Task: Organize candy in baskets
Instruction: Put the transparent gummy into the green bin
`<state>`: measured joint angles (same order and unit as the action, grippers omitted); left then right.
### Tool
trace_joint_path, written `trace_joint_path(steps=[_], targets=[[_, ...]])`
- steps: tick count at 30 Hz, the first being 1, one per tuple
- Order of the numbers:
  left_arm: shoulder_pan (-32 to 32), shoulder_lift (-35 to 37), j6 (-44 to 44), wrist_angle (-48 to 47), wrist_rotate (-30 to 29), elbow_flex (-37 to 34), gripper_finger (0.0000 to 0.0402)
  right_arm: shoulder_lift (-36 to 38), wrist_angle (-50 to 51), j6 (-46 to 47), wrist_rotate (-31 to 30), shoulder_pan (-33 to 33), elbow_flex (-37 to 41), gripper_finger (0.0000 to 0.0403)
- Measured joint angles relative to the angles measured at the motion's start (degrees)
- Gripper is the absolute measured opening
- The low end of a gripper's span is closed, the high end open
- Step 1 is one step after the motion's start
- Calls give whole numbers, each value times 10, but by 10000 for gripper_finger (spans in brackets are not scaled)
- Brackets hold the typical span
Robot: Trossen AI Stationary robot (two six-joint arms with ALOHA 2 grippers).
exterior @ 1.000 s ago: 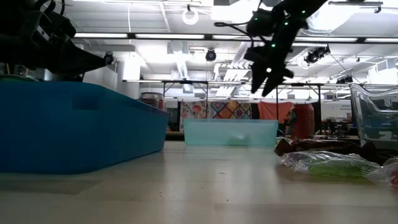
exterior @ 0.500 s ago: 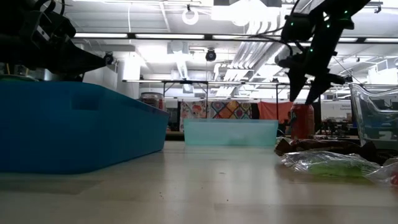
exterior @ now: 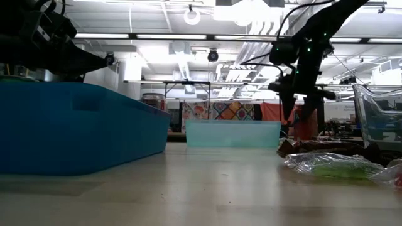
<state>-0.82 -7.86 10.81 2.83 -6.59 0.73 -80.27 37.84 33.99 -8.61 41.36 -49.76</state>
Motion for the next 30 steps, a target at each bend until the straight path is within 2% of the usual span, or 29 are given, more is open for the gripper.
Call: trace_joint_path(steps=[5,12,20,25,27,30], targets=[[0,0,0,0,0,0,0,0,-13,-20,-33,14,0,249],[0,0,0,0,0,0,0,0,-15,-42,-50,45,0,249],[0,0,0,0,0,0,0,-9,-54,-119,36,53,-1,249],[0,0,0,0,0,0,0,-51,-71,-166,107,71,-2,249],[0,0,0,0,0,0,0,-69,-82,-192,103,74,-3,249],[0,0,0,0,0,0,0,-95,-84,-227,130,77,1,249]])
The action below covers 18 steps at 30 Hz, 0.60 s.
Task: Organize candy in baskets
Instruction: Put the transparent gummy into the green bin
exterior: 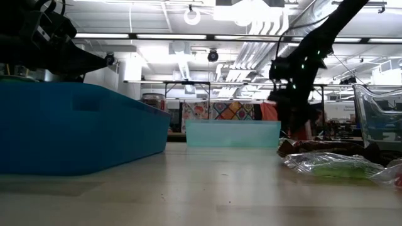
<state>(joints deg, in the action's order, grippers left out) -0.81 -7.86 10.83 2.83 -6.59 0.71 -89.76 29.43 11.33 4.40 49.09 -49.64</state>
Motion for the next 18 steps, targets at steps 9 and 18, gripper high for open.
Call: trace_joint_path(steps=[9,18], targets=[[0,0,0,0,0,0,0,-21,-7,-28,14,-11,-2,249],[0,0,0,0,0,0,0,-21,-6,-28,-84,-32,-2,249]])
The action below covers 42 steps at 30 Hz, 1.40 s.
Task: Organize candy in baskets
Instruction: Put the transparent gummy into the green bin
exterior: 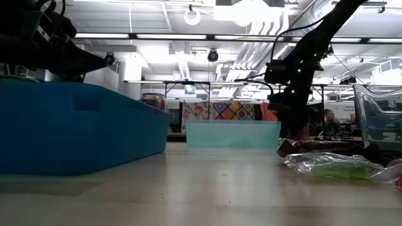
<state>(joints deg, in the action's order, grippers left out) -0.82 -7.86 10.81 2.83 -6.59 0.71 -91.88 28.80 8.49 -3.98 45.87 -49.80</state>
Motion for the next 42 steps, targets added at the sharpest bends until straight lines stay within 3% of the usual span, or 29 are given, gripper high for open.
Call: trace_joint_path(steps=[6,11,16,21,23,30,35,38,42], targets=[[0,0,0,0,0,0,0,-5,-3,-12,-21,-3,0,245],[0,0,0,0,0,0,0,-24,-4,-9,-21,-3,0,206],[0,0,0,0,0,0,0,-41,-7,5,-22,-4,0,143],[0,0,0,0,0,0,0,-35,15,16,-36,-6,0,35],[0,0,0,0,0,0,0,-22,32,15,-40,-9,0,11],[0,0,0,0,0,0,0,102,67,24,-41,-35,0,5],[0,0,0,0,0,0,0,189,19,87,35,-68,0,3],[0,0,0,0,0,0,0,196,-42,124,74,-98,0,2],[0,0,0,0,0,0,0,164,-109,174,75,-140,0,4]])
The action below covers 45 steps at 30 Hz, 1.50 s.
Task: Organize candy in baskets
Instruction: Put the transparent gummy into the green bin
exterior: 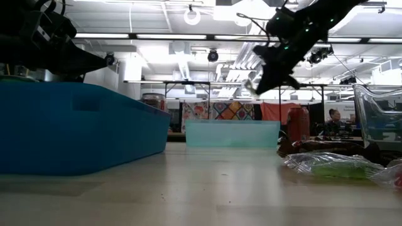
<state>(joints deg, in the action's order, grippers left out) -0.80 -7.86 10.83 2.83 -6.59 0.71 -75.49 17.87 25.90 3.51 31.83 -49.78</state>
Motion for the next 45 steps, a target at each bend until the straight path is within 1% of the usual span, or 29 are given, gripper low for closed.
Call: trace_joint_path(steps=[3,6,9,12,14,17,19,21,23,24,26,28,31,33,35,37,39,40,41,42,45], targets=[[0,0,0,0,0,0,0,-38,-52,17,0,-21,0,11],[0,0,0,0,0,0,0,-77,-68,38,1,-28,0,35],[0,0,0,0,0,0,0,-100,-68,48,5,-28,-1,82],[0,0,0,0,0,0,0,-101,-61,48,6,-26,-13,142],[0,0,0,0,0,0,0,-92,-45,31,20,-24,-30,183],[0,0,0,0,0,0,0,-70,-12,2,90,-22,-64,230],[0,0,0,0,0,0,0,-47,-8,-6,146,-30,-78,249],[0,0,-20,0,-1,0,0,-28,-17,-12,196,-49,-84,257],[0,0,-65,4,-5,0,0,-9,-14,-11,239,-71,-86,258],[0,0,-85,6,-6,0,0,-1,-14,-3,254,-83,-86,259],[0,0,-107,2,-6,0,0,18,-16,13,261,-105,-87,259],[0,0,-113,0,-6,0,0,35,-26,28,249,-127,-87,259],[0,0,-111,2,-6,0,0,58,-38,52,202,-149,-87,259],[-1,-2,-108,37,-16,0,0,74,-44,68,169,-154,-87,259],[-1,-9,-54,130,-12,0,0,89,-44,78,142,-155,-87,259],[-1,-14,-19,257,-14,0,0,102,-45,82,118,-155,-87,259],[-3,-25,-23,379,-40,4,0,112,-44,86,99,-154,-87,259],[-5,-33,-26,411,-65,13,0,116,-44,86,90,-153,-87,259],[-8,-42,-29,411,-93,30,0,118,-44,86,83,-151,-87,259],[-12,-54,-29,391,-114,53,0,120,-45,86,76,-150,-87,259],[-32,-116,2,259,-154,145,0,120,-44,86,62,-142,-87,259]])
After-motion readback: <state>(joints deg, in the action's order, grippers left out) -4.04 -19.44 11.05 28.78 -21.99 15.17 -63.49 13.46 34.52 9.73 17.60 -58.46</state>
